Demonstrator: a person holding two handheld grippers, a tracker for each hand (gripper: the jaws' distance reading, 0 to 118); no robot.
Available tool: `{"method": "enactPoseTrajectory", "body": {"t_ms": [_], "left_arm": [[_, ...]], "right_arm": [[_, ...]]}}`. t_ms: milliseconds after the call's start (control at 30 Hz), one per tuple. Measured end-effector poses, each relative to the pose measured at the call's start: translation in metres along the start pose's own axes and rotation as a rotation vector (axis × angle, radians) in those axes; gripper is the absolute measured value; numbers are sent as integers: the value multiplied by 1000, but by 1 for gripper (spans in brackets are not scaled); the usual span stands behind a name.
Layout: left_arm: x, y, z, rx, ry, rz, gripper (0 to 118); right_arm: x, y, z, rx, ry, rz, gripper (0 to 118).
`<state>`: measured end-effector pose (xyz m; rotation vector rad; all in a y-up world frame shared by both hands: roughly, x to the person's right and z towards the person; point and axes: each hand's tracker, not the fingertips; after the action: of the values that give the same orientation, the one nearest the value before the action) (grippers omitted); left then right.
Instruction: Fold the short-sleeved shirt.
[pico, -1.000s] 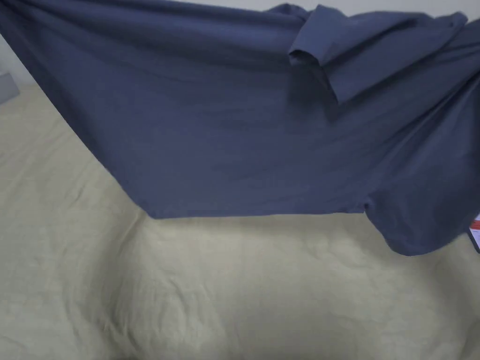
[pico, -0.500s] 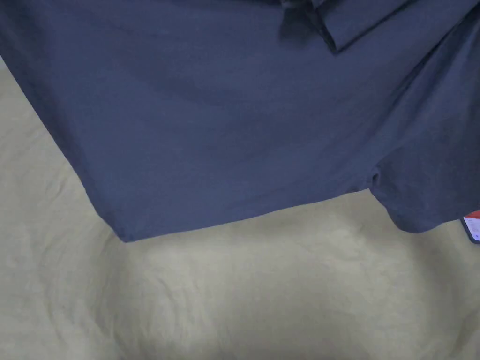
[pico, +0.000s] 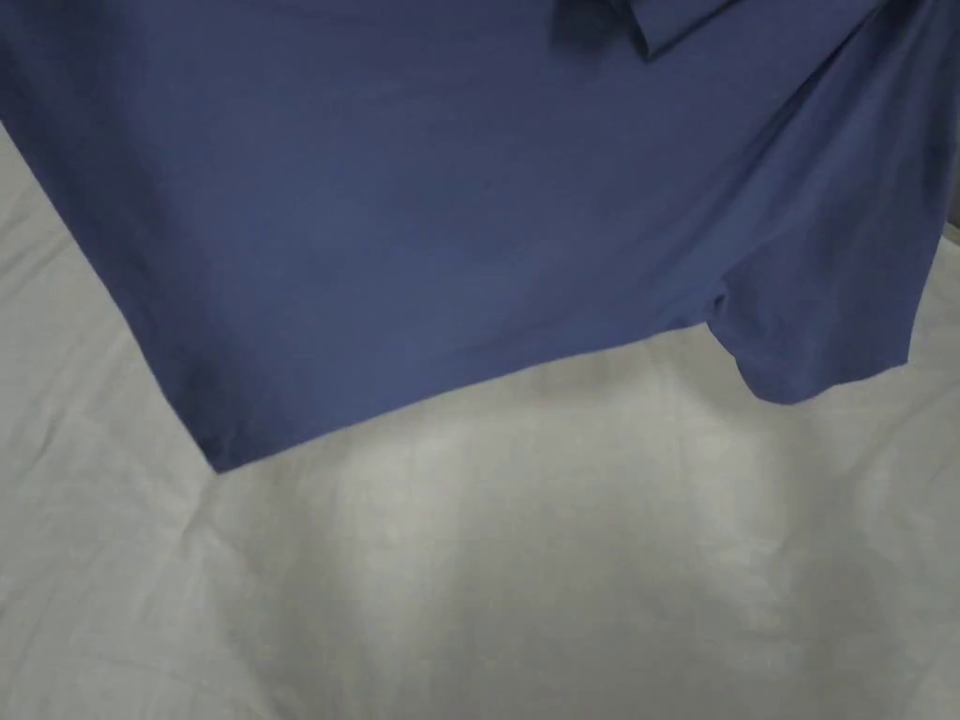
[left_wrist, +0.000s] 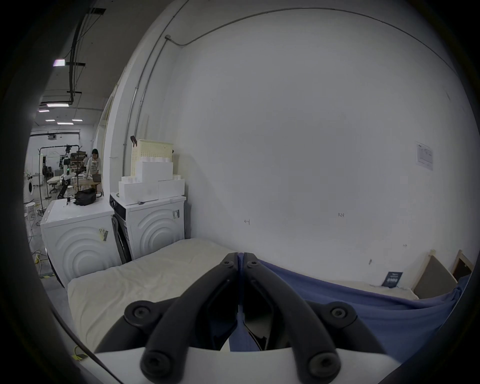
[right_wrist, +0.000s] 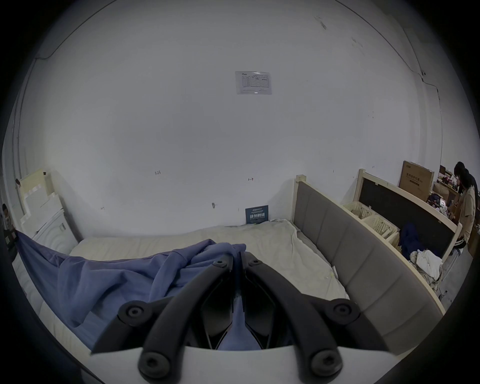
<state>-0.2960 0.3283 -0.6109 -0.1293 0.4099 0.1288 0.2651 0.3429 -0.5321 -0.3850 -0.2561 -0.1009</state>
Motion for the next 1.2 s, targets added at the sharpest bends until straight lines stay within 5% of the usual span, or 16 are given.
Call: {"method": "enactPoseTrajectory", "body": {"t_ms": [67, 133, 200, 400, 633, 967, 1200], "left_arm": [[17, -3, -18, 41, 16, 22, 0], [30, -9, -32, 57, 24, 31, 0], [41, -18, -44, 67, 19, 28, 0], [64, -87, -72, 5, 5, -36, 0], [58, -211, -75, -212, -17, -126, 0], [-38, -368, 24, -517, 9, -140, 0], [-116, -410, 116, -618, 45, -68, 0]], "right_arm": [[2, -3, 3, 21, -12, -8, 4], [-14, 17, -89, 32, -27, -11, 4], [-13, 16, -114, 37, -43, -38, 4], [-16, -52, -147, -18, -68, -66, 4], [7, -178, -188, -280, -77, -101, 4], [56, -356, -153, -520, -51, -115, 4], [79, -421, -82, -580, -36, -117, 4]]}}
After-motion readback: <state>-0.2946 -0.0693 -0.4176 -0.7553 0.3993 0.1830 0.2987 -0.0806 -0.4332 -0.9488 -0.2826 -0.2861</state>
